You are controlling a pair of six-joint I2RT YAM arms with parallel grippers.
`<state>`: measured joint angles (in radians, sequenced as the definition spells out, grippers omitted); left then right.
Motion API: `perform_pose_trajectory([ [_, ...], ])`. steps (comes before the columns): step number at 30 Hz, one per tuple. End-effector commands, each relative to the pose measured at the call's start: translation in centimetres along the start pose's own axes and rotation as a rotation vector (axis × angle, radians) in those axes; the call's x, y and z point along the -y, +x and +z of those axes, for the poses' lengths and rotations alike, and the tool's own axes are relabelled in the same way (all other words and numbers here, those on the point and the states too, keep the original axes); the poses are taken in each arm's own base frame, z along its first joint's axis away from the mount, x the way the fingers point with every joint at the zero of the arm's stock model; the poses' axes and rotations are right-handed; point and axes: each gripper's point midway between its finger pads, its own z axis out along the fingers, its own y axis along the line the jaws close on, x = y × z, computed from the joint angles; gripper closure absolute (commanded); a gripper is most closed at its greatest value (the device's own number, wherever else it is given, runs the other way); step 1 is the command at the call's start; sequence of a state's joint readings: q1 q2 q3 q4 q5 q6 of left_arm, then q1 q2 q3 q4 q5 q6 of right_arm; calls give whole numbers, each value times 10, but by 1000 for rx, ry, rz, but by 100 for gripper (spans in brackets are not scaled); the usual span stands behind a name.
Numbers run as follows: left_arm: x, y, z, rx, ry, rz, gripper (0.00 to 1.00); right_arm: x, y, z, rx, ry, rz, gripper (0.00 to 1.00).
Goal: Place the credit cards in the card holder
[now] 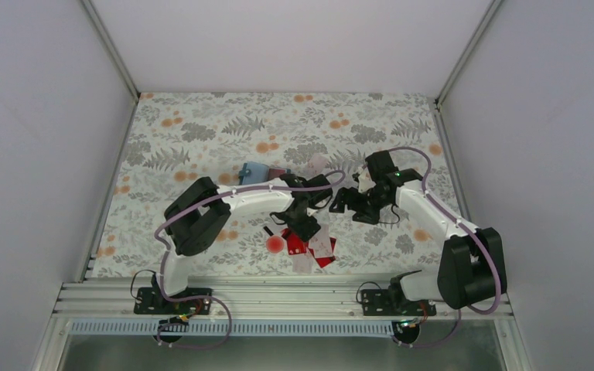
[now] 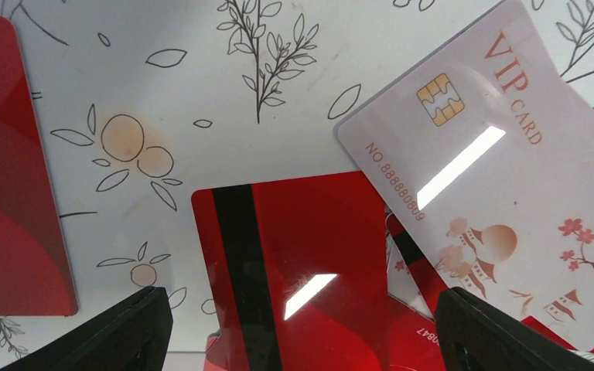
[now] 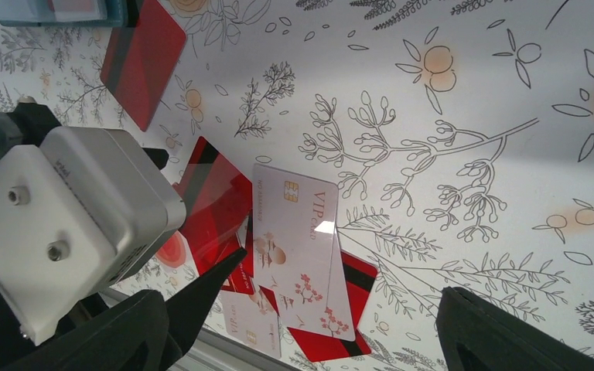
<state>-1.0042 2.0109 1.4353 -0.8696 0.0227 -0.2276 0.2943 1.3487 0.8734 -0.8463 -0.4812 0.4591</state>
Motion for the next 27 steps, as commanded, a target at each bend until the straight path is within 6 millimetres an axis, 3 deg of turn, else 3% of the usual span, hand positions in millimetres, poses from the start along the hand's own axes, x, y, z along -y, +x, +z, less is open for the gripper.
perform_pose_trajectory([
  [1,-3,3,12,-11,-9,10,16,-4,-5,-7,19,11,-27,12],
  [5,-10,10,19,-34,-32,1,18,-4,-5,-6,16,11,-26,12],
  [14,-19,20,29,-51,-11,-29,36,-3,-5,-6,14,13,-20,12],
  [24,-17,33,45,-104,11,-12,33,-4,-5,-8,17,14,-15,12],
  [27,-19,37,50,-115,0,-11,37,-5,-5,-9,19,14,-11,12],
])
